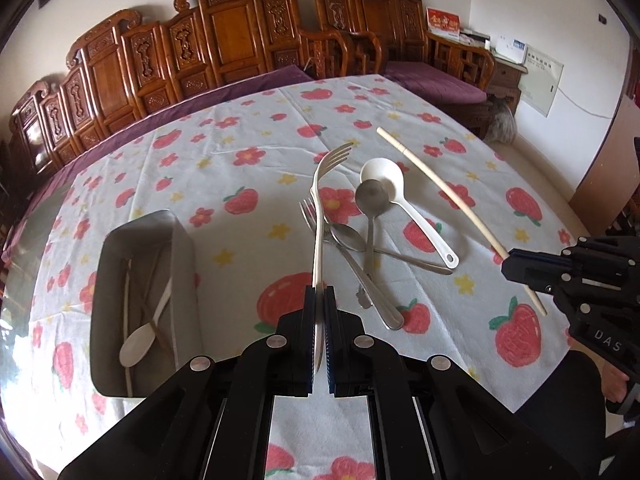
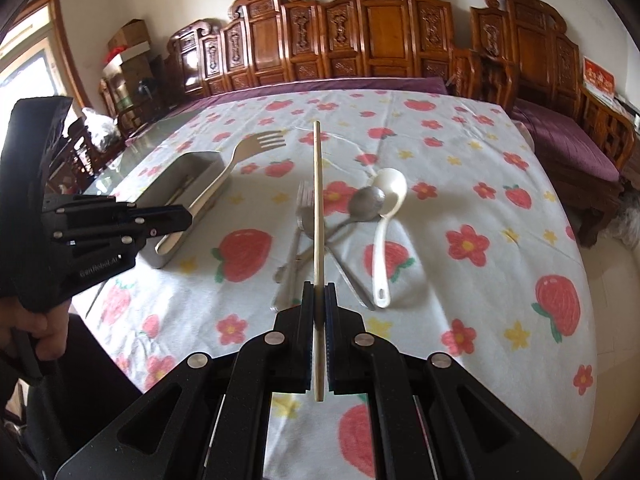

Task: Organize utensils
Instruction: 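Carry the white fork to the box and open the left gripper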

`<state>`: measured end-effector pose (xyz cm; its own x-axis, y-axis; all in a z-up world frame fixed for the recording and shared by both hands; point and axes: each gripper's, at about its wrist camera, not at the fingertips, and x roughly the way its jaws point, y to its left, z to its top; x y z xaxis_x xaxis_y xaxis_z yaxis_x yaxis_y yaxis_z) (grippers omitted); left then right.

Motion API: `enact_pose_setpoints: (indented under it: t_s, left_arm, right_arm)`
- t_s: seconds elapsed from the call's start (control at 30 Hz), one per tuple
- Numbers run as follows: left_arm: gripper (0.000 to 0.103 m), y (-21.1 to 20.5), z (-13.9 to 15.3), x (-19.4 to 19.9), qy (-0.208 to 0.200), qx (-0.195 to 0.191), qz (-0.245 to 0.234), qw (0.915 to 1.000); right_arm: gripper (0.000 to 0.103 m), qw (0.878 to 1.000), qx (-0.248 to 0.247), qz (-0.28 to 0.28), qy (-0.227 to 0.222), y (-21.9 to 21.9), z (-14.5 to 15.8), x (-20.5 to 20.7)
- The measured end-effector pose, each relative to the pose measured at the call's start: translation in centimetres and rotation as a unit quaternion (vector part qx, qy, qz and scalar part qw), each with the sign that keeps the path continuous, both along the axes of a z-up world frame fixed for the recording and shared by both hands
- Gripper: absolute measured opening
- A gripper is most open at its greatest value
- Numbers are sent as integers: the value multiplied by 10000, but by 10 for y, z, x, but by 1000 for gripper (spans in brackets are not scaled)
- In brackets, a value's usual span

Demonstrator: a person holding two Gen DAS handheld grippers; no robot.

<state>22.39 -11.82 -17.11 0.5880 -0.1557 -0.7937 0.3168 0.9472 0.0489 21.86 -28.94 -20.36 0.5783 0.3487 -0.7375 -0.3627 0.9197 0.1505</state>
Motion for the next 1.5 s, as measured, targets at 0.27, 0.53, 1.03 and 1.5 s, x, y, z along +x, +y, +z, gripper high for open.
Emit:
enact_pose_setpoints:
  t_s: [0.27,0.53,1.03,1.5]
  left_arm:
    - [3,38,16,-9,-108,-154,151,9997]
    - [3,85,18,-10,-137,-210,436,9987]
    - [3,167,-27,23,328,-144,1154,9927]
    - [3,181,-59,54,633,-219,1289,9894]
  right_arm:
    - [6,9994,0,260,-209,21,18,-16]
    - [6,9984,-10,435,-368,38,34,-23]
    - [6,9976,-213,587,-299,76,32,-9]
    - [6,9972,-211,713,-66,117,16,5]
